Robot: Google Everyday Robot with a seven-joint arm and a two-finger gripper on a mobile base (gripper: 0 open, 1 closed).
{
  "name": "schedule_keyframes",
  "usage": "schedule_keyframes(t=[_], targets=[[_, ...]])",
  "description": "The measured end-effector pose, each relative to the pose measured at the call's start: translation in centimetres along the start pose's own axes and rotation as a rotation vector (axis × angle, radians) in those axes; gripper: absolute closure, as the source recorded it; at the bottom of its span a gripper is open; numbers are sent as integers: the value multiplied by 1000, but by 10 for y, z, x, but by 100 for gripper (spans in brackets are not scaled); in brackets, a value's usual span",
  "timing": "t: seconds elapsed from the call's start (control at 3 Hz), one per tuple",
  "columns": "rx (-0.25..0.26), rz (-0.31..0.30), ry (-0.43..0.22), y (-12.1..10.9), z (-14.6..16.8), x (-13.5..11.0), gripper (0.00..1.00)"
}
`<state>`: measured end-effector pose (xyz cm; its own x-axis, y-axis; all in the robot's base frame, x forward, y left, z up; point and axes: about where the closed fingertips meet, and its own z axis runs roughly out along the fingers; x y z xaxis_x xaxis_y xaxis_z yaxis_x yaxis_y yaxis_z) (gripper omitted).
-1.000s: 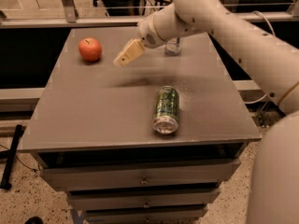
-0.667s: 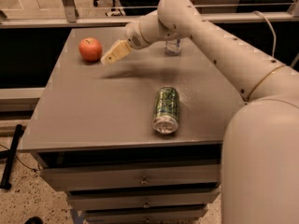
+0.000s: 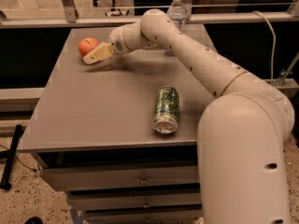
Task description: Pick apple
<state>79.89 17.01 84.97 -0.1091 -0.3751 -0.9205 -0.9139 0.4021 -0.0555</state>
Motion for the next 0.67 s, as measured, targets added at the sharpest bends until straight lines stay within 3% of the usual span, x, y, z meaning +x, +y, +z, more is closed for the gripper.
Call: schedule_keyframes(t=[0.33,0.67], targets=[[-31,41,-33,15,14,-8,16],[-58,63,-61,33,15,-15,39]])
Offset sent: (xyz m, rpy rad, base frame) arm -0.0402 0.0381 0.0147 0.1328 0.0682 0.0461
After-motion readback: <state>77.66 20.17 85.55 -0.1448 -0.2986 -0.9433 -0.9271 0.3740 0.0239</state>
